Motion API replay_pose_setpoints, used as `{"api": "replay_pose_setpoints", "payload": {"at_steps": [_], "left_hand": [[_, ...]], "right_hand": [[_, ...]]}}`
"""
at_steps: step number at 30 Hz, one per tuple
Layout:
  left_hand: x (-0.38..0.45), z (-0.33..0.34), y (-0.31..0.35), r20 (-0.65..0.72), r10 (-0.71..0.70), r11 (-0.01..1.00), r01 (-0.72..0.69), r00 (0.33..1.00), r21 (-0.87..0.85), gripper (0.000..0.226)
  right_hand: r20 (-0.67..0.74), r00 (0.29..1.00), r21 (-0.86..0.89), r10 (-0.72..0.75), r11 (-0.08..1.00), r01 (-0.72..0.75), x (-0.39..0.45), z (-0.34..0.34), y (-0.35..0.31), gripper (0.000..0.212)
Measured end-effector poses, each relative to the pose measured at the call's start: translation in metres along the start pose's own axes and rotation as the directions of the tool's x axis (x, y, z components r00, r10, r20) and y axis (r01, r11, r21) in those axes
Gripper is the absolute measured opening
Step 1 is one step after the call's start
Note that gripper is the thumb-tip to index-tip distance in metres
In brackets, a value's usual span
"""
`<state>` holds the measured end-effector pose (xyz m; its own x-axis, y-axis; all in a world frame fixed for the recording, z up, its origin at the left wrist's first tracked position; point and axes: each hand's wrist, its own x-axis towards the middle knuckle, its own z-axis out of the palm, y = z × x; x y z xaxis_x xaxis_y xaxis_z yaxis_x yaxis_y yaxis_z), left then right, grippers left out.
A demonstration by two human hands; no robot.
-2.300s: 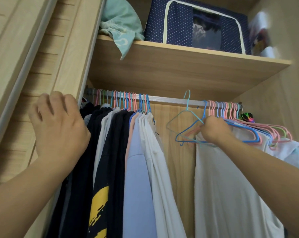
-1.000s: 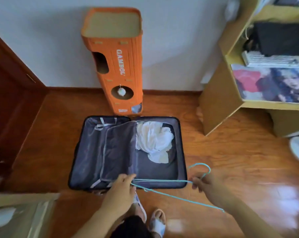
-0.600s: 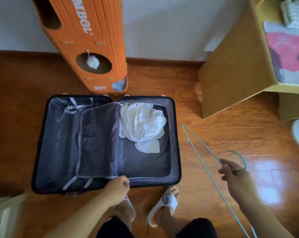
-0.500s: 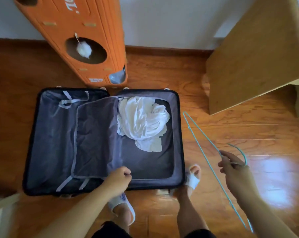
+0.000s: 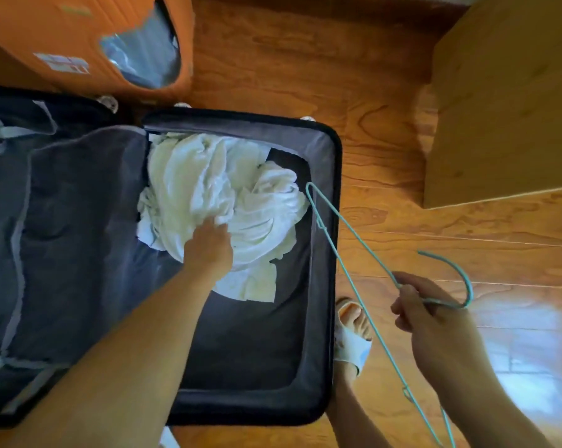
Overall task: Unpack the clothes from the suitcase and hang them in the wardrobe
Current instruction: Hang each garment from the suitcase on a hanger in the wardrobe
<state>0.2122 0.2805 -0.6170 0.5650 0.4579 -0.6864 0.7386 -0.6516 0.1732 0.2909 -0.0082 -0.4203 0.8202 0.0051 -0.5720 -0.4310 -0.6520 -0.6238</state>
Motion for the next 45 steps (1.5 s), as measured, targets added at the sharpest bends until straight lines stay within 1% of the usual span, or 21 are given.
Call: {"api": "replay_pose_setpoints", "payload": {"at_steps": [1,2,3,5,7,8,10,12,15,19,22,26,27,29,30,33,36,38,42,44,45], "left_hand": [[-0.008,-0.007,-0.002,-0.082,-0.104,0.977,0.087,0.991,-0.195,0.035],[-0.019,-0.018,-0.004,-0.121,-0.228,0.896,0.159,0.966,-0.413,0.033],[-0.032,-0.033,-0.009,-0.103,-0.338,0.765,0.21,0.935,-0.609,0.033],[-0.067,-0.071,-0.019,0.003,-0.454,0.421,0.218,0.891,-0.88,0.036],[-0.112,-0.119,-0.026,0.065,-0.457,0.129,0.138,0.887,-0.982,0.034],[-0.139,-0.146,-0.028,0.072,-0.427,0.031,0.094,0.902,-0.995,0.031],[-0.199,-0.204,-0.031,0.022,-0.334,-0.058,0.003,0.942,-0.998,0.029],[-0.262,-0.26,-0.035,-0.067,-0.251,-0.064,-0.086,0.966,-0.994,0.029],[-0.35,-0.346,-0.042,-0.175,-0.143,-0.079,-0.188,0.974,-0.979,0.03],[-0.461,-0.458,-0.043,-0.277,0.06,-0.165,-0.264,0.959,-0.95,0.024],[-0.546,-0.534,-0.038,-0.385,0.165,-0.183,-0.355,0.908,-0.917,0.025],[-0.65,-0.607,-0.027,-0.547,0.263,-0.173,-0.518,0.795,-0.837,0.026],[-0.672,-0.618,-0.026,-0.585,0.267,-0.182,-0.556,0.766,-0.811,0.026],[-0.709,-0.634,-0.035,-0.662,0.218,-0.184,-0.636,0.717,-0.749,0.025],[-0.723,-0.639,-0.046,-0.699,0.156,-0.157,-0.682,0.698,-0.715,0.024],[-0.747,-0.639,-0.092,-0.775,-0.075,0.099,-0.769,0.627,-0.631,0.031],[-0.757,-0.615,-0.124,-0.804,-0.181,0.402,-0.704,0.566,-0.586,0.047],[-0.762,-0.598,-0.133,-0.807,-0.205,0.515,-0.639,0.554,-0.571,0.05],[-0.77,-0.588,-0.14,-0.764,-0.236,0.463,-0.622,0.6,-0.631,0.045],[-0.779,-0.595,-0.131,-0.715,-0.143,0.395,-0.622,0.685,-0.676,0.04],[-0.779,-0.597,-0.127,-0.665,-0.034,0.374,-0.608,0.746,-0.701,0.049]], "right_hand": [[0.011,1.0,-0.007,0.016,1.0,-0.016,-0.003,-0.002,-0.001,0.024],[0.016,1.0,-0.016,0.023,1.0,-0.023,-0.008,-0.005,-0.003,0.024],[0.021,0.999,-0.023,0.025,0.999,-0.025,-0.016,-0.008,-0.01,0.024],[0.04,0.999,-0.037,0.015,0.999,-0.014,-0.037,-0.014,-0.029,0.026],[0.044,0.999,-0.018,-0.006,1.0,0.007,-0.063,-0.022,-0.054,0.026],[0.043,0.999,-0.012,-0.015,1.0,0.016,-0.078,-0.027,-0.069,0.025],[0.044,0.998,0.007,-0.054,0.999,0.054,-0.111,-0.037,-0.097,0.026],[0.019,0.994,0.005,-0.11,0.994,0.11,-0.146,-0.045,-0.125,0.032],[0.007,0.985,0.003,-0.173,0.985,0.173,-0.217,-0.064,-0.162,0.02],[-0.004,0.964,0.023,-0.267,0.963,0.267,-0.325,-0.086,-0.227,0.037],[0.042,0.924,0.008,-0.381,0.924,0.381,-0.397,-0.089,-0.292,0.024],[0.141,0.881,-0.032,-0.451,0.888,0.46,-0.475,-0.058,-0.362,0.064],[0.149,0.864,-0.049,-0.481,0.869,0.492,-0.488,-0.051,-0.368,0.06],[0.136,0.819,-0.094,-0.557,0.816,0.571,-0.5,-0.056,-0.371,0.028],[0.102,0.808,-0.108,-0.581,0.801,0.589,-0.498,-0.069,-0.371,0.014],[0.037,0.806,-0.108,-0.591,0.8,0.591,-0.499,-0.15,-0.393,0.026],[0.099,0.692,-0.176,-0.715,0.672,0.72,-0.519,-0.227,-0.425,0.023],[0.193,0.665,-0.083,-0.721,0.664,0.743,-0.539,-0.258,-0.444,0.024],[0.391,0.656,0.229,-0.645,0.759,0.609,-0.581,-0.284,-0.463,0.033],[0.419,0.667,0.311,-0.616,0.788,0.532,-0.602,-0.287,-0.468,0.023],[0.438,0.673,0.343,-0.595,0.803,0.487,-0.612,-0.286,-0.472,0.021]]}}
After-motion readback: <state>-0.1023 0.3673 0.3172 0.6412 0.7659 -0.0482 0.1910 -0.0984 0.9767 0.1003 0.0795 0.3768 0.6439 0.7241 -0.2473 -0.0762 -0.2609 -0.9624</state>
